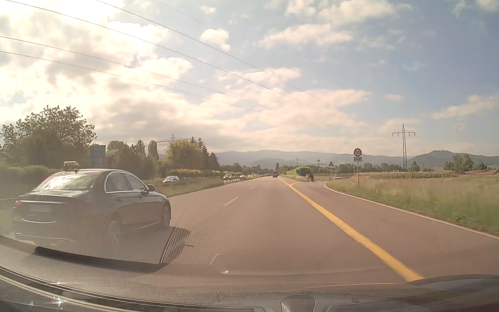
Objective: Follow the waypoints while adhering to traffic rules and regulations
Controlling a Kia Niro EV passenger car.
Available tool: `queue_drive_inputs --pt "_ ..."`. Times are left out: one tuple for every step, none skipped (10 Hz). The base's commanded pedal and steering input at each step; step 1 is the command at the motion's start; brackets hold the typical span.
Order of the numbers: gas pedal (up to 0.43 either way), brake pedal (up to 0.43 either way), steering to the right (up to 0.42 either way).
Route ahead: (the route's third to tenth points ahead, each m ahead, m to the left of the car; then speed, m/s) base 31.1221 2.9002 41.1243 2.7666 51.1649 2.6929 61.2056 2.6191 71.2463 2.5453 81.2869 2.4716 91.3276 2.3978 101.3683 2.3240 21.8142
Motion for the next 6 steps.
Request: queue_drive_inputs --pt "0.24 0.0 0.0" --pt "0.24 0.0 0.0" --pt "0.228 0.0 0.0" --pt "0.228 0.0 0.0" --pt "0.228 0.0 -0.001" --pt "0.228 0.0 0.0"
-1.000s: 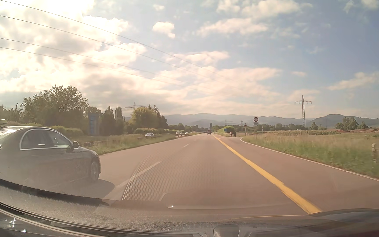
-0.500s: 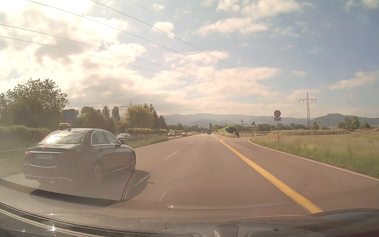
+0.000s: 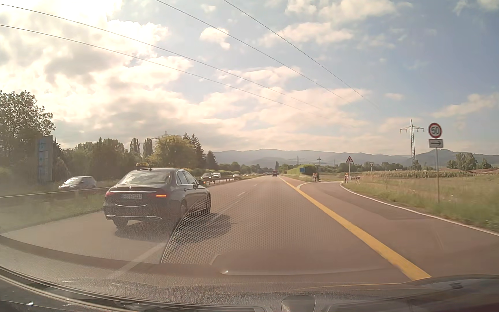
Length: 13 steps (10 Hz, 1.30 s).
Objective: Follow the waypoints while adhering to traffic rules and regulations
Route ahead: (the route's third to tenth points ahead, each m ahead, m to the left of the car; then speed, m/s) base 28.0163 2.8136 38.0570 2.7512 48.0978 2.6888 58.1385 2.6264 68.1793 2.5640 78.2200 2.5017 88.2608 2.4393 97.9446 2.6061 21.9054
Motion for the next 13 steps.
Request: queue_drive_inputs --pt "0.228 0.0 0.0" --pt "0.228 0.0 0.0" --pt "0.228 0.0 0.0" --pt "0.228 0.0 -0.001" --pt "0.228 0.0 0.0" --pt "0.228 0.0 -0.001" --pt "0.228 0.0 0.0" --pt "0.228 0.0 0.0" --pt "0.24 0.0 0.0" --pt "0.24 0.0 0.0" --pt "0.24 0.0 0.0" --pt "0.24 0.0 0.0" --pt "0.24 0.0 0.0"
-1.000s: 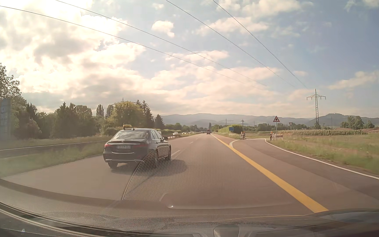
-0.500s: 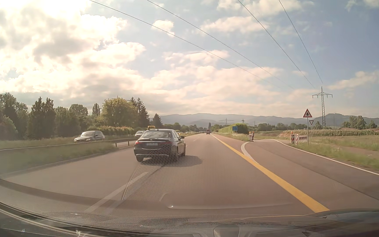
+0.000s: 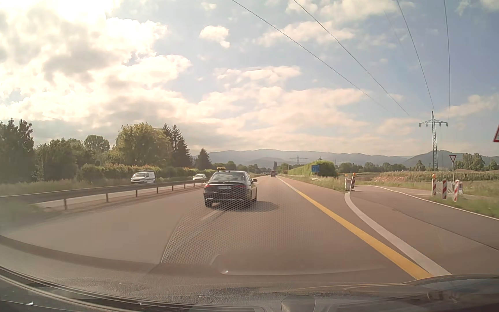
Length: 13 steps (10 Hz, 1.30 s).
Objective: Follow the waypoints while adhering to traffic rules and regulations
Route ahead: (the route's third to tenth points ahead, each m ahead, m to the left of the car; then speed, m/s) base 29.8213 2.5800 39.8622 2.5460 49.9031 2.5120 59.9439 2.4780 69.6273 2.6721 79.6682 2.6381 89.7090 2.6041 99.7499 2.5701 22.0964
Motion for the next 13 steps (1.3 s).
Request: queue_drive_inputs --pt "0.24 0.0 0.0" --pt "0.24 0.0 0.0" --pt "0.24 0.0 0.0" --pt "0.24 0.0 0.0" --pt "0.24 0.0 0.0" --pt "0.24 0.0 0.0" --pt "0.24 0.0 -0.001" --pt "0.24 0.0 -0.001" --pt "0.24 0.0 0.0" --pt "0.24 0.0 -0.001" --pt "0.228 0.0 -0.001" --pt "0.228 0.0 -0.001" --pt "0.228 0.0 -0.001"
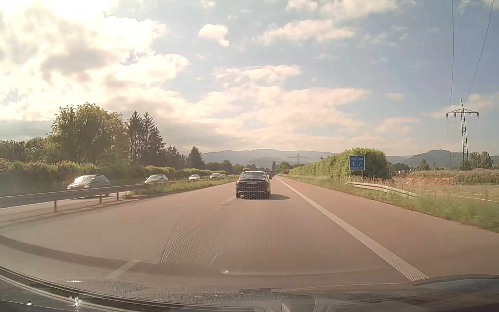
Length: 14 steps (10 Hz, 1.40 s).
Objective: Follow the waypoints while adhering to traffic rules and regulations
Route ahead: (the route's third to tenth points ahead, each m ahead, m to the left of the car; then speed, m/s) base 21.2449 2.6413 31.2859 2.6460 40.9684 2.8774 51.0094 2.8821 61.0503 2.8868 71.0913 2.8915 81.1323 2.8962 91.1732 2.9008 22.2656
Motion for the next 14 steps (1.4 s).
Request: queue_drive_inputs --pt "0.228 0.0 -0.001" --pt "0.228 0.0 -0.001" --pt "0.228 0.0 -0.001" --pt "0.22 0.0 -0.001" --pt "0.22 0.0 -0.001" --pt "0.22 0.0 -0.002" --pt "0.22 0.0 -0.003" --pt "0.22 0.0 -0.003" --pt "0.22 0.0 -0.003" --pt "0.22 0.0 -0.003" --pt "0.22 0.0 -0.003" --pt "0.22 0.0 -0.003" --pt "0.22 0.0 -0.003" --pt "0.22 0.0 -0.002"
